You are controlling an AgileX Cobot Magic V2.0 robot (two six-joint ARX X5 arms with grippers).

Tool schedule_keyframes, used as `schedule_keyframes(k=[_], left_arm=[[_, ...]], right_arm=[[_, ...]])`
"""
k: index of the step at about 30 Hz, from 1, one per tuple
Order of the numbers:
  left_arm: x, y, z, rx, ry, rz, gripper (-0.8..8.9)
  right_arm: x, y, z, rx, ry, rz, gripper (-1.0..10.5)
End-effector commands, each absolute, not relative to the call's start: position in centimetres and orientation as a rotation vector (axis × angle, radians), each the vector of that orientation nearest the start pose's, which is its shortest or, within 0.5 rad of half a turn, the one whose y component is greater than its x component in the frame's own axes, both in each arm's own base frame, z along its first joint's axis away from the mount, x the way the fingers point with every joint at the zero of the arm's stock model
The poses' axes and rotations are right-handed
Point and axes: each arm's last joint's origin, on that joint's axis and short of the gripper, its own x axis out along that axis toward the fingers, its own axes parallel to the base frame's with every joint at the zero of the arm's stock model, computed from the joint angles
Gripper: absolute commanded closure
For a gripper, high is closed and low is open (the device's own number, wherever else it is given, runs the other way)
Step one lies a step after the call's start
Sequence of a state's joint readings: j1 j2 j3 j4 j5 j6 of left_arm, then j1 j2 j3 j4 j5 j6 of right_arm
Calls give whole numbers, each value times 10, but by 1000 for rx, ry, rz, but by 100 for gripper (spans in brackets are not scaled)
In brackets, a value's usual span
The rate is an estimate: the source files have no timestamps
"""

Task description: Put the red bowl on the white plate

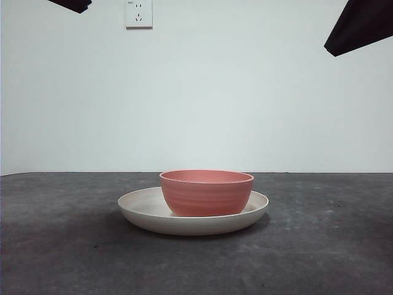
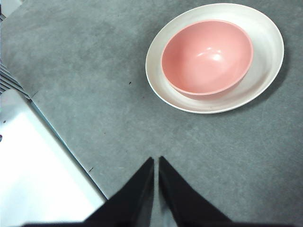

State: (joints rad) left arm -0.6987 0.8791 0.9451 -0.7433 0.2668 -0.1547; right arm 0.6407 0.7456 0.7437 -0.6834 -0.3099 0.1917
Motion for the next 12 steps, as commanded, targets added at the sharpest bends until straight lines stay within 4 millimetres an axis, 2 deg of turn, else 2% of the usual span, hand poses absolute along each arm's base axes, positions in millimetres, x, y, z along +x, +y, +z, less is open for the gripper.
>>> schedule_keyframes(k=[1,12], left_arm=[[124,-116,325,23,742,-888,794],[122,-114,326,22,735,-888,794]], right_arm=[[111,95,285,61,773,843,935],[111,95,285,61,773,843,935]])
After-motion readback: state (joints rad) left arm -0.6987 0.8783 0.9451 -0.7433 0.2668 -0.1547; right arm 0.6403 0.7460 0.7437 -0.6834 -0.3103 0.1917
